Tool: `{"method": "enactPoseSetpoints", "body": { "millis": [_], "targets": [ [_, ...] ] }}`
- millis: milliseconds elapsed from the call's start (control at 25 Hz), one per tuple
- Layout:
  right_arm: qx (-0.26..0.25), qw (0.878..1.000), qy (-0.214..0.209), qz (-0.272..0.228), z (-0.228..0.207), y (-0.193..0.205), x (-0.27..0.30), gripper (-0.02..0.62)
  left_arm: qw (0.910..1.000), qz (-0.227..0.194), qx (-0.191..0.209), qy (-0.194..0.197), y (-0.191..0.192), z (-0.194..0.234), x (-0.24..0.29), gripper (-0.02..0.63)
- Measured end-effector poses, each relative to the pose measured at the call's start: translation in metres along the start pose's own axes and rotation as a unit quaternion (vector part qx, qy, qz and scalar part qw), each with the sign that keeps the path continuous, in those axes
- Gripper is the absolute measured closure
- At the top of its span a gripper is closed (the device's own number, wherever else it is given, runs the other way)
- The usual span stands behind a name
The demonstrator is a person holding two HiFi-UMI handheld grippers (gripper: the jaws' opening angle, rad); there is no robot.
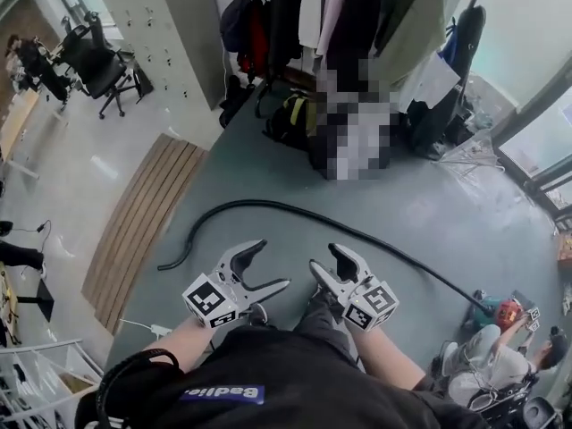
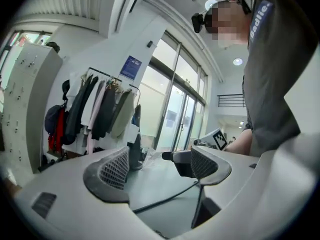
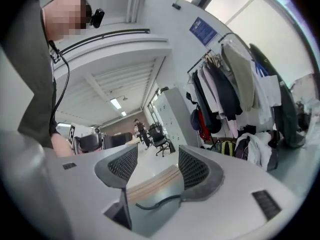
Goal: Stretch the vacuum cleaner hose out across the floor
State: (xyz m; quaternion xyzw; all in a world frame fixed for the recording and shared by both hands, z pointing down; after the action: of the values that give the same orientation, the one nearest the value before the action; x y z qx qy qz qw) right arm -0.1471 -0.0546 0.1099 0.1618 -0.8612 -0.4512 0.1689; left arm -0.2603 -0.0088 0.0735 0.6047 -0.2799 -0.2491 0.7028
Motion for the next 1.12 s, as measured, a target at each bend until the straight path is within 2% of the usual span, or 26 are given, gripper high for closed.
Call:
{"method": "enactPoseSetpoints", "body": {
  "millis": [120,240,360,520,640,840,1000,1120],
  "targets": [
    [0.003,0.999,0.018,-0.027,0.039,0.003,-0.023,0.341,0.9993,0.003,0.019,0.032,-0.009,-0.033,-0.023,0.212],
    [-0.002,0.999,0.019,-0.037,0.071,0.004,-0.05,0.341,0.9985,-0.002,0.027,0.048,-0.017,-0.063,-0.032,0.216],
    [-0.003,0.999,0.007,-0.043,0.094,0.007,-0.085,0.341,0.9982,-0.009,0.034,0.048,-0.025,-0.099,-0.031,0.222],
    [-0.01,0.998,-0.034,-0.047,0.112,0.01,-0.147,0.342,0.9984,-0.02,0.043,0.031,-0.033,-0.163,-0.017,0.24],
    [-0.027,0.997,-0.05,-0.047,0.118,0.013,-0.206,0.342,0.9991,-0.032,0.022,0.017,-0.034,-0.221,0.0,0.297],
    [-0.037,0.997,-0.046,-0.054,0.129,0.012,-0.277,0.345,0.9967,-0.042,0.033,0.061,-0.048,-0.297,0.028,0.39],
    [-0.058,0.995,-0.032,-0.07,0.143,0.008,-0.301,0.438,0.9942,-0.075,0.026,0.073,-0.065,-0.319,0.029,0.473],
    [-0.061,0.994,-0.025,-0.084,0.157,0.011,-0.307,0.493,0.9938,-0.078,0.032,0.073,-0.064,-0.324,0.02,0.553]
  ]
}}
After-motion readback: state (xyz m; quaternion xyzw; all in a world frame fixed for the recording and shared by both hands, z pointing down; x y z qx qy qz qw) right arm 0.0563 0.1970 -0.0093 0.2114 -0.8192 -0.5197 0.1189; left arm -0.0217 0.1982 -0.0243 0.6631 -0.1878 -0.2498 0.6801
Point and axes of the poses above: the fingertips, and each gripper's own axes: x forward along the fingers, z to its left, y out of its underside, the point moved 2 cm from there along -x, backward along the fingers, and after that the axes turned 8 degrees about x, right-handed, at the moved point
